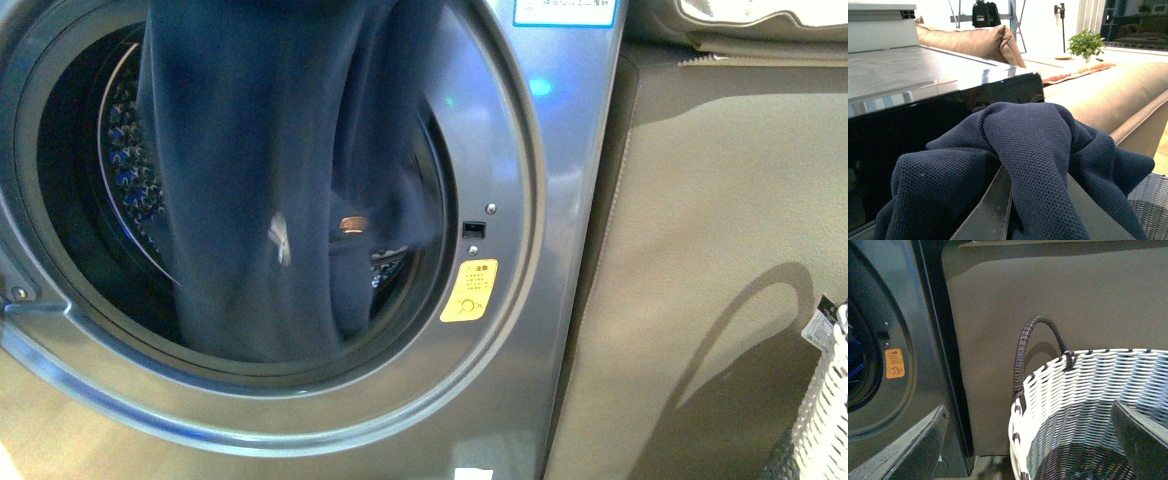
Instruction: Collect clothes from washing machine
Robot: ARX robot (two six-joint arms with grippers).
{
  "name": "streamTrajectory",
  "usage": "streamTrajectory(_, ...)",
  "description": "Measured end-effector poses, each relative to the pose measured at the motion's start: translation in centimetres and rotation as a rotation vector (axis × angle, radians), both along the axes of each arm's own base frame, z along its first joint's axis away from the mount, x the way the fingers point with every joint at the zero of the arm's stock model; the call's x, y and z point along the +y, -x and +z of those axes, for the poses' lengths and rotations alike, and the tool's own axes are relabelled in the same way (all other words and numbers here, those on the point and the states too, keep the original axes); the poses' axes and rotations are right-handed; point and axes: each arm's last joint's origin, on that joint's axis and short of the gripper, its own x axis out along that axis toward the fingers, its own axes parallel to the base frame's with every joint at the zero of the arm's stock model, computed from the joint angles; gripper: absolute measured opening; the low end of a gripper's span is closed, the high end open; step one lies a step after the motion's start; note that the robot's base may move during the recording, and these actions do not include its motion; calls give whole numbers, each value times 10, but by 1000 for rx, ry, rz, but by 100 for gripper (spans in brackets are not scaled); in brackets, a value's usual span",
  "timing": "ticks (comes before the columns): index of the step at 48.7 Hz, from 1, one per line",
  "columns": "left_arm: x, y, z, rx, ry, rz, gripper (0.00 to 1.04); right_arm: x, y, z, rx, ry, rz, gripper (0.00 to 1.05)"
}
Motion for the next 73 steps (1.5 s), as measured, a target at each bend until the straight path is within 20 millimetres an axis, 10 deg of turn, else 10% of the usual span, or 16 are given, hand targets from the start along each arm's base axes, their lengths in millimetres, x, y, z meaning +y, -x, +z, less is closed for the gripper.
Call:
streamTrajectory(26,-76,12,47,-52,-31,-119,16,0,0,0,0,0,0,97)
streamTrajectory(73,-52,-10,70,-47,56,56,16,0,0,0,0,0,0,97)
